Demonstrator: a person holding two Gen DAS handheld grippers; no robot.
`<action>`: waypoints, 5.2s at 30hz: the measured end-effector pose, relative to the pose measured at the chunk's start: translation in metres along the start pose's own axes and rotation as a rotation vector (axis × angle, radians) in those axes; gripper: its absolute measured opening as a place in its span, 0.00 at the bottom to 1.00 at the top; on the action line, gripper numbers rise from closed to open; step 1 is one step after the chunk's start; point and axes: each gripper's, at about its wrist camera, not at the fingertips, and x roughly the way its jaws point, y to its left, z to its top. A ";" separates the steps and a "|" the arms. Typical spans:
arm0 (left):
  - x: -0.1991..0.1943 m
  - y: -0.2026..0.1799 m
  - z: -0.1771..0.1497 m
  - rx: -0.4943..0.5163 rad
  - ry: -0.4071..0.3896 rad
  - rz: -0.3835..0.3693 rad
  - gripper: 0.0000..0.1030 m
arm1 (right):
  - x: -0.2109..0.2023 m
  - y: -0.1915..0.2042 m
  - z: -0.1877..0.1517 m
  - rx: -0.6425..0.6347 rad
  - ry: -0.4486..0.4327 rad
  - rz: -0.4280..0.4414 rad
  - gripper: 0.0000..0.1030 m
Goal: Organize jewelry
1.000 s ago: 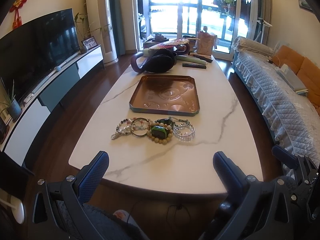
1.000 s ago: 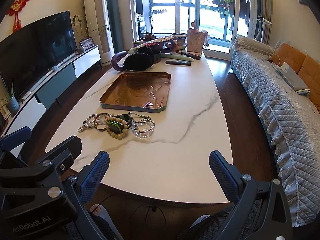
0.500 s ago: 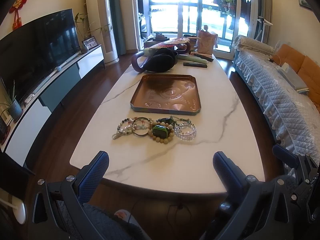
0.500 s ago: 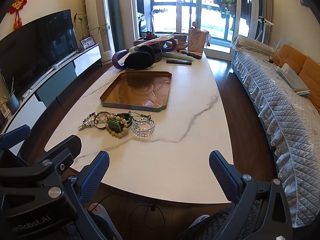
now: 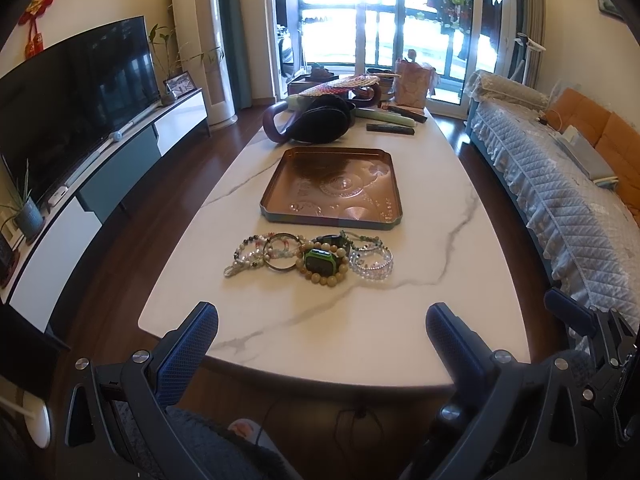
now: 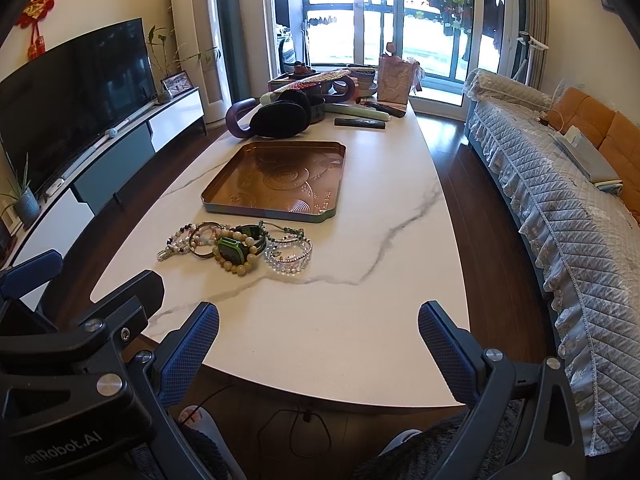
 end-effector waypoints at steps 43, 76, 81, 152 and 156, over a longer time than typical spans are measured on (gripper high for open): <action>0.187 0.121 0.016 0.015 0.074 -0.072 0.68 | 0.164 0.000 0.050 -0.104 0.048 0.502 0.96; 0.220 0.115 0.010 -0.117 0.199 -0.333 0.03 | 0.204 0.018 0.025 -0.160 0.145 0.641 0.12; 0.234 0.119 0.012 -0.193 0.248 -0.337 0.46 | 0.191 0.007 0.025 -0.122 0.113 0.617 0.12; 0.168 0.051 0.025 0.105 -0.003 -0.134 0.62 | 0.116 -0.048 0.055 -0.096 -0.147 0.227 0.11; 0.145 0.045 0.041 0.083 -0.058 -0.169 0.62 | 0.101 -0.037 0.064 -0.123 -0.181 0.218 0.11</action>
